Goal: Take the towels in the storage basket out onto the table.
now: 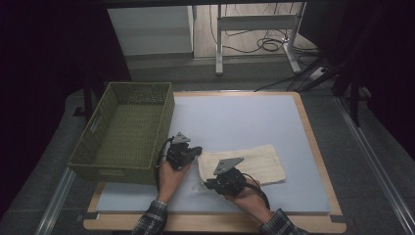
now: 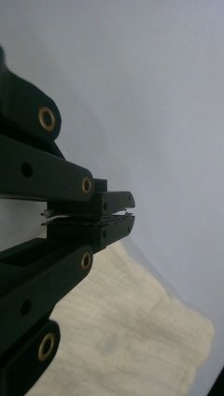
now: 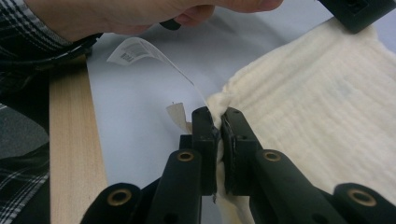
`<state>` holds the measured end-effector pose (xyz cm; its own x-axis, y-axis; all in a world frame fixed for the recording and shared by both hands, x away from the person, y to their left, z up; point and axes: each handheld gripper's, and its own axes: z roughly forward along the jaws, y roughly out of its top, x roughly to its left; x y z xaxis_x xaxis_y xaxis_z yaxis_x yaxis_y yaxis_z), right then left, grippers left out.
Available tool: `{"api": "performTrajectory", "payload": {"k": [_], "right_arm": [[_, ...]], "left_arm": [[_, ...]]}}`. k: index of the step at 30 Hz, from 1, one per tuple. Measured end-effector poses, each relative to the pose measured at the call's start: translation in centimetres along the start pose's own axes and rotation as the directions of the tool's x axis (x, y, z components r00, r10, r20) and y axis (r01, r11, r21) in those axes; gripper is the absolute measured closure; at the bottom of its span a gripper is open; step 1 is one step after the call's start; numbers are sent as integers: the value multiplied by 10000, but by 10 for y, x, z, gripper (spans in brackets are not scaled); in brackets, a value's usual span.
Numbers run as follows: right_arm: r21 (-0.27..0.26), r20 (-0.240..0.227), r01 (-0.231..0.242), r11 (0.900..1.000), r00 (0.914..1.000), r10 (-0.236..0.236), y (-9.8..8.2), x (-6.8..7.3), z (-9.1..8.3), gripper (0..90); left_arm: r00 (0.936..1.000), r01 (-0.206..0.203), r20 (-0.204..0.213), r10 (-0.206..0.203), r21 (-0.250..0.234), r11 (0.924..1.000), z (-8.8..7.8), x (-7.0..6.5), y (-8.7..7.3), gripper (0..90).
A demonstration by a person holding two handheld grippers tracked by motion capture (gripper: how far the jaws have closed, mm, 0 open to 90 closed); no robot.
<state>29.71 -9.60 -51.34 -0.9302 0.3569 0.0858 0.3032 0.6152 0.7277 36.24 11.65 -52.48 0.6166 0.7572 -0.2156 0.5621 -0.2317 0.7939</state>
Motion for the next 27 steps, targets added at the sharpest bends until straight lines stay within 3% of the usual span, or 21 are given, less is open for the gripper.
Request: {"api": "performTrajectory", "payload": {"k": [10, 16, 27], "right_arm": [[-504, 310, -238, 9984, 9992, 254, -7, -9, -32, 846], [-810, 366, -635, 9947, 9971, 666, -17, -19, -51, 845], [-1007, 812, -841, 9914, 9924, 924, -29, -27, -74, 844]], "left_arm": [[9976, -617, 290, 624, -235, 9978, 10, -17, 22, 877], [9956, -787, 477, 801, -310, 9964, 20, -27, 33, 876], [9902, -1160, 747, 1179, -298, 9928, 40, -45, 50, 874]]}}
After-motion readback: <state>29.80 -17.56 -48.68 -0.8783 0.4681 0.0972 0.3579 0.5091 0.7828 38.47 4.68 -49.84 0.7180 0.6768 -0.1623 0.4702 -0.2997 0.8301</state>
